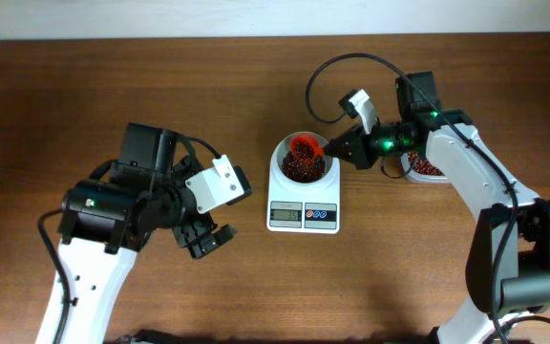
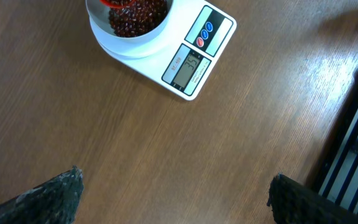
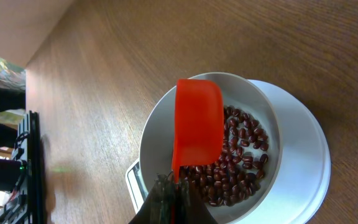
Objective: Scoop and weigh 50g on scale
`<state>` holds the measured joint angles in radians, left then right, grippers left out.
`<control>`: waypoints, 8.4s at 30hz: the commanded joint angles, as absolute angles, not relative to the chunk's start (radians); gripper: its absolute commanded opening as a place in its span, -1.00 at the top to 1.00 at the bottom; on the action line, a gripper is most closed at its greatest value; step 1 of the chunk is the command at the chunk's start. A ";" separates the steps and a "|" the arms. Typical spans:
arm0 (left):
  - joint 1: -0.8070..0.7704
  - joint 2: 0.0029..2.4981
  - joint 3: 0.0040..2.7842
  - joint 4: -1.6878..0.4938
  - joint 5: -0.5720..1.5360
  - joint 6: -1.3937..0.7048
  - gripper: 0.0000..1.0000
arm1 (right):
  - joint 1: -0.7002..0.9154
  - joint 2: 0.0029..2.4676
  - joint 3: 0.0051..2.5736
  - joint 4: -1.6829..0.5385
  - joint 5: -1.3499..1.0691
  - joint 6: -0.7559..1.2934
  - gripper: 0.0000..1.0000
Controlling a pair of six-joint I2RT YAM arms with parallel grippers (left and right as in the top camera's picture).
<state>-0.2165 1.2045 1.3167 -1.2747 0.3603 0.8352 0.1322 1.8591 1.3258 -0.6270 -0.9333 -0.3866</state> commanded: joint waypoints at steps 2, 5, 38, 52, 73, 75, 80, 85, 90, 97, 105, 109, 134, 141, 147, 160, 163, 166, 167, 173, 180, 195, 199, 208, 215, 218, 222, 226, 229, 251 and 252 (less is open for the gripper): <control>-0.213 1.209 1.324 -1.273 0.378 0.850 -0.98 | 0.136 1.869 1.324 -0.637 -0.985 -0.332 0.92; -0.213 1.209 1.324 -1.273 0.378 0.850 -0.98 | 0.136 1.869 1.324 -0.639 -1.021 -0.391 0.92; -0.213 1.209 1.324 -1.273 0.378 0.850 -0.98 | 0.137 1.869 1.324 -0.638 -1.033 -0.344 0.92; -0.213 1.209 1.324 -1.273 0.378 0.850 -0.98 | 0.134 1.869 1.324 -0.646 -1.058 -0.329 0.92; -0.213 1.209 1.324 -1.273 0.378 0.850 -0.98 | 0.157 1.865 1.324 -0.666 -0.782 -0.291 0.92; -0.213 1.209 1.324 -1.273 0.378 0.850 -0.98 | 0.157 1.865 1.324 -0.665 -0.782 -0.291 0.92; -0.213 1.209 1.324 -1.273 0.378 0.850 -0.98 | 0.157 1.865 1.324 -0.665 -0.795 -0.291 0.92; -0.213 1.209 1.324 -1.273 0.378 0.850 -0.98 | 0.155 1.861 1.324 -0.663 -0.917 -0.316 0.92; -0.213 1.209 1.324 -1.273 0.378 0.850 -0.98 | 0.177 1.859 1.324 -0.636 -0.715 -0.246 0.92; -0.213 1.209 1.324 -1.273 0.378 0.850 -0.98 | 0.176 1.853 1.326 -0.613 -0.820 -0.245 0.92; -0.213 1.209 1.324 -1.273 0.378 0.850 -0.98 | 0.183 1.794 1.326 -0.657 -0.672 -0.245 0.92; -0.213 1.209 1.324 -1.273 0.378 0.850 -0.98 | 0.183 1.792 1.326 -0.657 -0.675 -0.245 0.92; -0.213 1.209 1.324 -1.273 0.378 0.850 -0.98 | 0.223 1.760 1.343 -0.699 -0.598 -0.253 0.92; -0.213 1.209 1.324 -1.273 0.378 0.850 -0.98 | 0.208 1.753 1.380 -0.667 -0.763 -0.283 0.92; -0.213 1.209 1.324 -1.273 0.378 0.850 -0.98 | 0.218 1.756 1.380 -0.729 -0.607 -0.242 0.92; -0.213 1.209 1.324 -1.273 0.378 0.850 -0.98 | 0.236 1.745 1.380 -0.715 -0.531 -0.219 0.92; -0.213 1.209 1.324 -1.273 0.378 0.850 -0.98 | 0.235 1.730 1.381 -0.700 -0.618 -0.220 0.92; -0.213 1.209 1.324 -1.273 0.378 0.850 -0.98 | 0.226 1.706 1.381 -0.677 -0.720 -0.250 0.92; -0.213 1.209 1.324 -1.273 0.378 0.850 -0.98 | 0.227 1.706 1.380 -0.698 -0.619 -0.249 0.92; -0.213 1.209 1.324 -1.273 0.378 0.850 -0.98 | 0.247 1.706 1.380 -0.736 -0.516 -0.220 0.92; -0.213 1.209 1.324 -1.273 0.378 0.850 -0.98 | 0.247 1.701 1.380 -0.665 -0.680 -0.220 0.92; -0.213 1.209 1.324 -1.273 0.378 0.850 -0.98 | 0.285 1.696 1.381 -0.714 -0.488 -0.156 0.92; -0.213 1.209 1.324 -1.273 0.378 0.850 -0.98 | 0.285 1.693 1.381 -0.707 -0.571 -0.156 0.92; -0.213 1.209 1.324 -1.273 0.378 0.850 -0.98 | 0.296 1.676 1.381 -0.667 -0.393 -0.152 0.92; -0.213 1.209 1.324 -1.273 0.378 0.850 -0.98 | 0.296 1.676 1.381 -0.665 -0.418 -0.152 0.92; -0.213 1.209 1.324 -1.273 0.378 0.850 -0.98 | 0.295 1.676 1.381 -0.665 -0.419 -0.152 0.92; -0.213 1.209 1.324 -1.273 0.378 0.850 -0.98 | 0.295 1.676 1.381 -0.665 -0.439 -0.152 0.92; -0.213 1.209 1.324 -1.273 0.378 0.850 -0.98 | 0.294 1.676 1.381 -0.666 -0.518 -0.152 0.92; -0.213 1.209 1.324 -1.273 0.378 0.850 -0.98 | 0.294 1.676 1.381 -0.669 -0.533 -0.152 0.92; -0.213 1.209 1.324 -1.273 0.378 0.850 -0.98 | 0.296 1.661 1.382 -0.686 -0.485 -0.162 0.92; -0.213 1.209 1.324 -1.273 0.378 0.850 -0.98 | 0.301 1.658 1.386 -0.688 -0.484 -0.178 0.92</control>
<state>-0.2165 1.2045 1.3167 -1.2747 0.3603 0.8379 0.2855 1.6928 1.3701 -0.6888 -0.4725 -0.1570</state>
